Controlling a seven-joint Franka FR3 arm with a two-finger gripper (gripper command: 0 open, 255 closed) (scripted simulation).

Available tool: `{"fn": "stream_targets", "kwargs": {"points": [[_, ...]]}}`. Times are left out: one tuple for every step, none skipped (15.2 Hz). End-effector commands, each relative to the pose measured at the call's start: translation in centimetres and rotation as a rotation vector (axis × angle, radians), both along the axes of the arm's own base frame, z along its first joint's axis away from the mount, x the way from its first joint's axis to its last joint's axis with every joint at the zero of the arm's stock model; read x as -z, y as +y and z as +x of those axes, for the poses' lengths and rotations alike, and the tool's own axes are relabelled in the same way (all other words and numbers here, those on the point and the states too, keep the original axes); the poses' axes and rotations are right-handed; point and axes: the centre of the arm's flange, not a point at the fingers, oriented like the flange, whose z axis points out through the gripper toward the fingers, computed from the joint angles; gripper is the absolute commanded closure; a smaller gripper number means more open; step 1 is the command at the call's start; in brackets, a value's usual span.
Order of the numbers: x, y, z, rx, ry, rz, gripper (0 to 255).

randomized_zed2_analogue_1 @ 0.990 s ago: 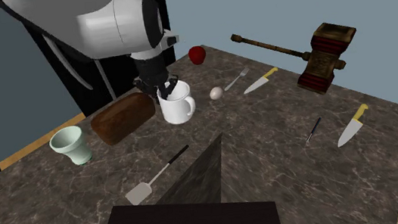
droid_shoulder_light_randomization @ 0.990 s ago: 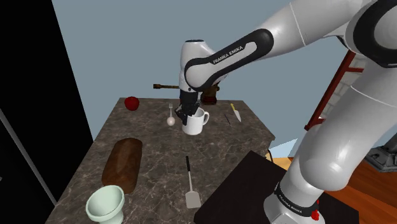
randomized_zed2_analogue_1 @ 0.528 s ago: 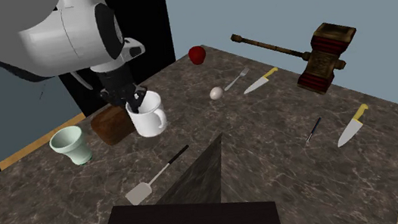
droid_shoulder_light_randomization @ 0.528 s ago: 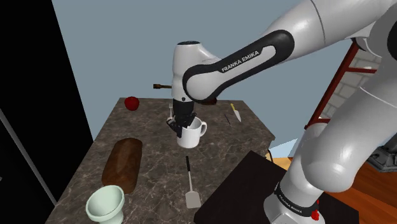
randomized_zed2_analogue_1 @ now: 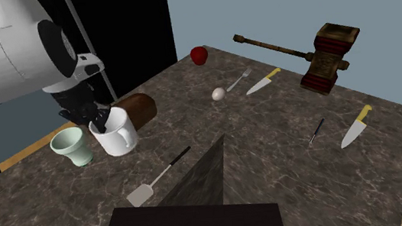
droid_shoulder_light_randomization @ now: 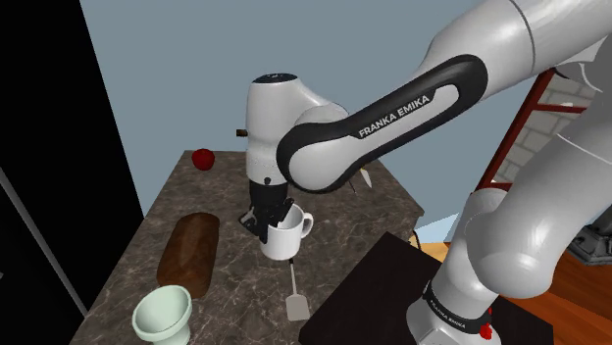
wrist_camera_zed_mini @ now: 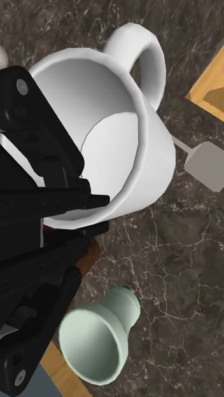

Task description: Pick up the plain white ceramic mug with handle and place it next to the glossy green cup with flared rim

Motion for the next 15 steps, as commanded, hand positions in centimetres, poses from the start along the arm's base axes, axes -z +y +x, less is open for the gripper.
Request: {"fn": "stream_targets", "kwargs": {"points": [[-0.3,2.1,-1.6,0.002,0.000,0.000,255],[-0.3,3.3,-2.3,0.002,0.000,0.000,255],[-0.3,4.4,-3.0,0.002,0.000,0.000,255],[-0.3,5.5,-3.7,0.002,0.000,0.000,255],[-0.3,6.7,-4.5,0.002,0.000,0.000,255],[0.2,6.7,-4.5,0.002,0.000,0.000,255],[0.7,6.7,-4.5,0.002,0.000,0.000,255],[1.2,6.7,-4.5,0.002,0.000,0.000,255],[1.8,6.7,-4.5,0.002,0.000,0.000,255],[2.3,6.7,-4.5,0.002,0.000,0.000,255],[2.8,6.7,-4.5,0.002,0.000,0.000,255],[3.4,6.7,-4.5,0.002,0.000,0.000,255],[3.9,6.7,-4.5,0.002,0.000,0.000,255],[4.4,6.7,-4.5,0.002,0.000,0.000,255],[4.9,6.7,-4.5,0.002,0.000,0.000,255]]}}
